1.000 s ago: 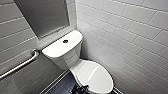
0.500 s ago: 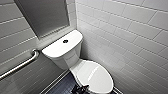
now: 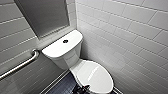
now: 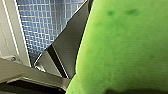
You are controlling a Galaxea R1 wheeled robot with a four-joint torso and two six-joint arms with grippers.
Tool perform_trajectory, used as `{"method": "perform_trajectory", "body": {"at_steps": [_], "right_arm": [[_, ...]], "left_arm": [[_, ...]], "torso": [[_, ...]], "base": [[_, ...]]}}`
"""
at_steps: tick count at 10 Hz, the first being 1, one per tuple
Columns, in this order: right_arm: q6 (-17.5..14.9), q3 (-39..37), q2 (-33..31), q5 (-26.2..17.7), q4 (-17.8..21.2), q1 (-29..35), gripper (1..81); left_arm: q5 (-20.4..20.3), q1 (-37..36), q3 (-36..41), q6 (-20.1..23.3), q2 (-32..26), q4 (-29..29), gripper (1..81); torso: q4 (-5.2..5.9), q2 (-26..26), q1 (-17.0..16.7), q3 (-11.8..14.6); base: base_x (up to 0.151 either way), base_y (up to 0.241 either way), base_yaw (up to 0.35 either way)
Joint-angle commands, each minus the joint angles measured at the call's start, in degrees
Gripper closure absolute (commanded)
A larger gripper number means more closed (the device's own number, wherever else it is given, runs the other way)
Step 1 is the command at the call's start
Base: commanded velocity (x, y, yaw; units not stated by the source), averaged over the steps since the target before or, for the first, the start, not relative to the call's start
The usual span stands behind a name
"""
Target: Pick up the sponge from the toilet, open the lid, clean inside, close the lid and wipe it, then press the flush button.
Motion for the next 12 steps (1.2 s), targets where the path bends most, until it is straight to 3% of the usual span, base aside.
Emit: {"method": "perform_trajectory", "body": {"at_steps": [1, 5, 12], "right_arm": [[-0.04, 0.88, -1.98, -3.01, -1.5, -0.56, 81.1], [0.05, 1.49, -2.25, -3.01, -1.5, -0.73, 81.1], [-0.04, 1.84, -2.15, -3.01, -1.58, -0.65, 81.1]], "left_arm": [[1.89, -5.58, -0.77, -0.03, 1.73, 0.49, 1.0], [2.16, -5.66, -4.29, -0.03, 3.75, 0.58, 1.0], [1.63, -5.93, 0.63, -0.03, 1.29, 0.31, 1.0]], "torso": [[0.0, 0.0, 0.0, 0.0], [0.0, 0.0, 0.0, 0.0], [0.0, 0.0, 0.0, 0.0]], "base": [[0.0, 0.0, 0.0], [0.0, 0.0, 0.0], [0.0, 0.0, 0.0]]}}
